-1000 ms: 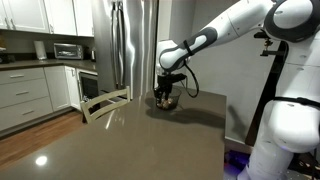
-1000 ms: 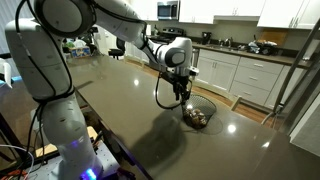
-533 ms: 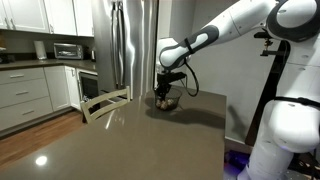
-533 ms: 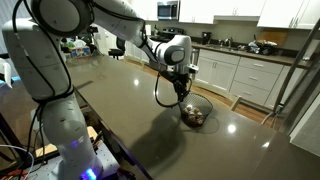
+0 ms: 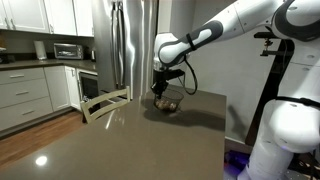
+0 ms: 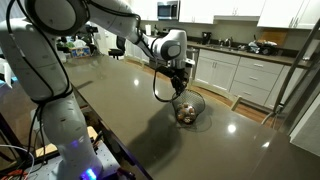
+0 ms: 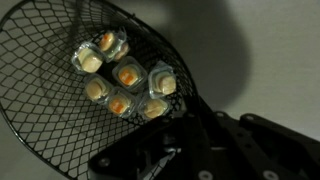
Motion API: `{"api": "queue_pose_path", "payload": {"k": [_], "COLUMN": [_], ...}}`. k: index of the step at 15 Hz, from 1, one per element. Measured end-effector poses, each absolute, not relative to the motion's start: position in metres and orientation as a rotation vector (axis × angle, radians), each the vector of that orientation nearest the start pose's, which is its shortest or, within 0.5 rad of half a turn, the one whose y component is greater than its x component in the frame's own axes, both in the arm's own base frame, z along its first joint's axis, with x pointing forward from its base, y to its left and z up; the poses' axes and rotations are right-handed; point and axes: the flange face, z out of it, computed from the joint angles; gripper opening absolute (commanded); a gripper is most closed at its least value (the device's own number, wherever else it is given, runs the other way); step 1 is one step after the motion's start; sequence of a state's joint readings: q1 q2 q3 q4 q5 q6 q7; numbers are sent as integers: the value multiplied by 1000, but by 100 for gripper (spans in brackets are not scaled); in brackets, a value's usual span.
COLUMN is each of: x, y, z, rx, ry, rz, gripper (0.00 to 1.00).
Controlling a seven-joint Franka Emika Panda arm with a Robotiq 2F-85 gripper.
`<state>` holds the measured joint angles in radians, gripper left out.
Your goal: Move the black basket to the left
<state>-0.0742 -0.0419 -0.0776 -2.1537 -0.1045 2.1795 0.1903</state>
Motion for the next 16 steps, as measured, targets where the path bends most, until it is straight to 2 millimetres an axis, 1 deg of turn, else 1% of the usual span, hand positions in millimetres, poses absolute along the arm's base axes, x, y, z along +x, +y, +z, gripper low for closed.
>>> {"api": "queue_pose_path", "payload": {"k": [3,8,13,16], "x": [531,530,522,512], "y": [-62,-6,51,81], "z": [430,435,442,448], "rx": [-3198,-3215,-3227,-3223], "ry": [389,224,53,-31], "rz": [-125,-113,-98,-61], "gripper": [5,5,5,5]}}
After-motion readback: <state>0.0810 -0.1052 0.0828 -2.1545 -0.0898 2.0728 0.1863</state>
